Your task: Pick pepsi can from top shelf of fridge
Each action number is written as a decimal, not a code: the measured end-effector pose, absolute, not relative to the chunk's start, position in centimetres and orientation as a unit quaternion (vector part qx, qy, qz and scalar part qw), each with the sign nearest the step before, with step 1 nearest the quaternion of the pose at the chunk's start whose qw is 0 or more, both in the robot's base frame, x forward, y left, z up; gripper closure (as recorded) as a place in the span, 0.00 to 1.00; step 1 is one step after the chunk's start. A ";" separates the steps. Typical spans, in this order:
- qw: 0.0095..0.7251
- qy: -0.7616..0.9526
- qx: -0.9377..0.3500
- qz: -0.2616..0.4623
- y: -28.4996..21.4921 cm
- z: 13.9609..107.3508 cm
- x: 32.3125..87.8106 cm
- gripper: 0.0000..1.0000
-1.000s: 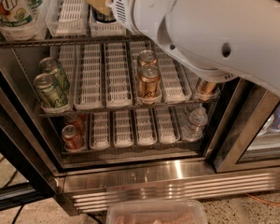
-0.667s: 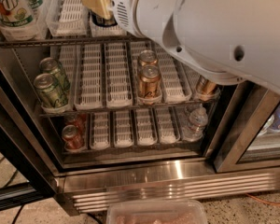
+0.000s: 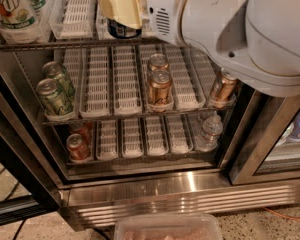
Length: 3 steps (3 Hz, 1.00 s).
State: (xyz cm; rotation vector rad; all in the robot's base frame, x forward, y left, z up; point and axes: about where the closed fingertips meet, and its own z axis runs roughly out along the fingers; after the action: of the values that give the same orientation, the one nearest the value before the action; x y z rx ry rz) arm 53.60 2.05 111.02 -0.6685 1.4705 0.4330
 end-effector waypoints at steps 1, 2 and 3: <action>0.670 0.653 -0.297 0.192 2.1 111.0 53.6 1.00; 0.652 0.667 -0.285 0.219 1.6 109.5 51.8 1.00; 0.623 0.679 -0.281 0.267 0.8 107.4 49.3 1.00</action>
Offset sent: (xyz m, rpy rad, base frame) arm -0.0641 -0.0274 -0.0628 0.1182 0.2057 0.0492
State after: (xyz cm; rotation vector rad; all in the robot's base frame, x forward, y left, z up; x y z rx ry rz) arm 49.33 0.81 107.36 -0.6451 1.5590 0.6131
